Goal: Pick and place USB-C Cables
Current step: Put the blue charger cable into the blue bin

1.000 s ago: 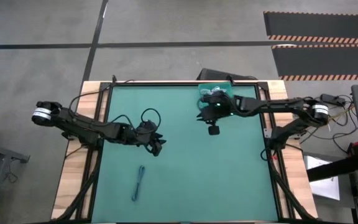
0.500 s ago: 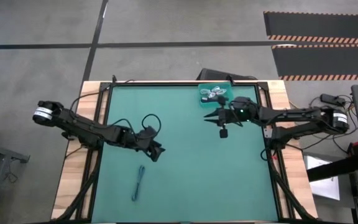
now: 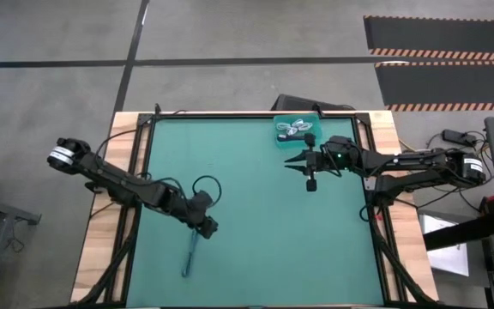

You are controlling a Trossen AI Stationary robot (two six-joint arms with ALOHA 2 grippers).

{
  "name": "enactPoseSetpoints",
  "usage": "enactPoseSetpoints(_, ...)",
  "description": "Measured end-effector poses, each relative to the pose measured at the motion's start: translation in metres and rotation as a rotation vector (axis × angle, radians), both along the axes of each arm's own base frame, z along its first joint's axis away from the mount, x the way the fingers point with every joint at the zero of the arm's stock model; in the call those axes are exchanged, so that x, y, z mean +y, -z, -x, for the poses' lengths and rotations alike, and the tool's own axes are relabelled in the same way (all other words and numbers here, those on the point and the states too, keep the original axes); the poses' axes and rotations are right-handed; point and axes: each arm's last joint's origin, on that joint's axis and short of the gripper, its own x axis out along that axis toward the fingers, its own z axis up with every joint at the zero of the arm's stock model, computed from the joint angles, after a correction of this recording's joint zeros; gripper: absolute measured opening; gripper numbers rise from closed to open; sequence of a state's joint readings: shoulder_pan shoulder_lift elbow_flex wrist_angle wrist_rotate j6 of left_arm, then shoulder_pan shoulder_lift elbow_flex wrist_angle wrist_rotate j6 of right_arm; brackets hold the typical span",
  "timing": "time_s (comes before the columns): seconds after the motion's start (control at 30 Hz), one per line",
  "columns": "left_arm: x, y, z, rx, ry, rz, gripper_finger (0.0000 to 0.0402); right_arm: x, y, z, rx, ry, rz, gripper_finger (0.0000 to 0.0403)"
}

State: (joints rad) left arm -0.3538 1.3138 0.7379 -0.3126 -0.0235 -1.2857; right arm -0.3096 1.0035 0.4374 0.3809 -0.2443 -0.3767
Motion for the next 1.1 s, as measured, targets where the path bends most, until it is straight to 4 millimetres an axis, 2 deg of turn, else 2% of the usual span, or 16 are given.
enactPoseSetpoints(0.2,-0.017,-0.002,-0.001,0.165,-0.030,0.012,0.0160,0.000,0.000,0.000,-0.002,0.000,0.001,0.0052)
enactPoseSetpoints(0.53,-0.043,-0.012,-0.021,0.453,-0.014,-0.020,0.0160,0.000,0.000,0.000,-0.002,0.000,0.002,0.0052)
enactPoseSetpoints(0.67,-0.055,-0.006,-0.032,0.554,0.010,-0.027,0.0160,0.000,0.000,0.000,-0.002,-0.001,0.008,0.0052)
enactPoseSetpoints(0.83,-0.065,0.004,-0.042,0.586,0.016,-0.032,0.0160,0.000,0.000,0.000,0.000,-0.002,0.009,0.0052)
enactPoseSetpoints(1.1,-0.068,0.014,-0.033,0.647,-0.040,-0.040,0.0160,0.000,0.000,0.000,0.002,-0.004,0.014,0.0052)
